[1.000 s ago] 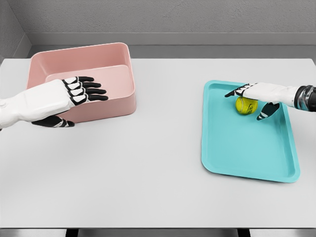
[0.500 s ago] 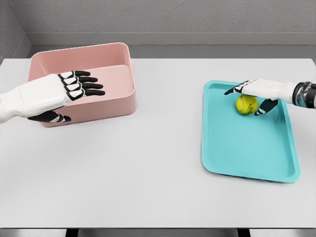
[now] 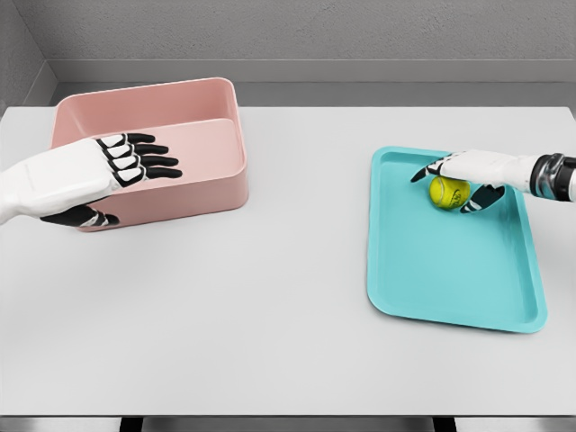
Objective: Put the tennis from the blue tray into the pink basket with both arms
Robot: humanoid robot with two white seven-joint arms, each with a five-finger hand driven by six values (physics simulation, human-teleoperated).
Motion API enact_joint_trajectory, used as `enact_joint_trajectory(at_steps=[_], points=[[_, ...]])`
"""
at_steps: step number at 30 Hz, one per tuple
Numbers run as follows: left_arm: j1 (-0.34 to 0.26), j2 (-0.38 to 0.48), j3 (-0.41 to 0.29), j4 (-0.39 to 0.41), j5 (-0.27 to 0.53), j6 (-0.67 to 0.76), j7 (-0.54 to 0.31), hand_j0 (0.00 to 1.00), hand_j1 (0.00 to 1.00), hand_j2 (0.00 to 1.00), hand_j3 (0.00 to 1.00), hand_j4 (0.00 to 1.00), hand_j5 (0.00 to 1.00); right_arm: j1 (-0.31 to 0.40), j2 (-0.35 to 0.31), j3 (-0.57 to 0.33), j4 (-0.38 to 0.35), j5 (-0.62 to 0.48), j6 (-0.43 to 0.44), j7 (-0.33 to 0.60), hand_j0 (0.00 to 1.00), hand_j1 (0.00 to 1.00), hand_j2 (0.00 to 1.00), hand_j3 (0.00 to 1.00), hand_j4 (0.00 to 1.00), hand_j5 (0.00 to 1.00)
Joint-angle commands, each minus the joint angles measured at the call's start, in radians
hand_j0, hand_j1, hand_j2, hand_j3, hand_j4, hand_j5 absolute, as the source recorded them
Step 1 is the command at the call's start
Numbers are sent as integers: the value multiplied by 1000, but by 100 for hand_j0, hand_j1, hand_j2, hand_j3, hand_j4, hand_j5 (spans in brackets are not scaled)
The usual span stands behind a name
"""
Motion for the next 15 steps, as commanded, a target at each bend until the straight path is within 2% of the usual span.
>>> enact_joint_trajectory(at_steps=[1, 15], points=[[0, 1, 7, 0, 7, 0, 1, 100, 100, 100, 100, 100, 100, 0, 4, 5, 0, -5, 1, 1, 82, 82, 82, 82, 82, 82], [2, -7, 13, 0, 5, 0, 1, 100, 100, 100, 100, 100, 100, -12, 4, 14, 16, -5, -5, -2, 64, 64, 64, 64, 64, 64]])
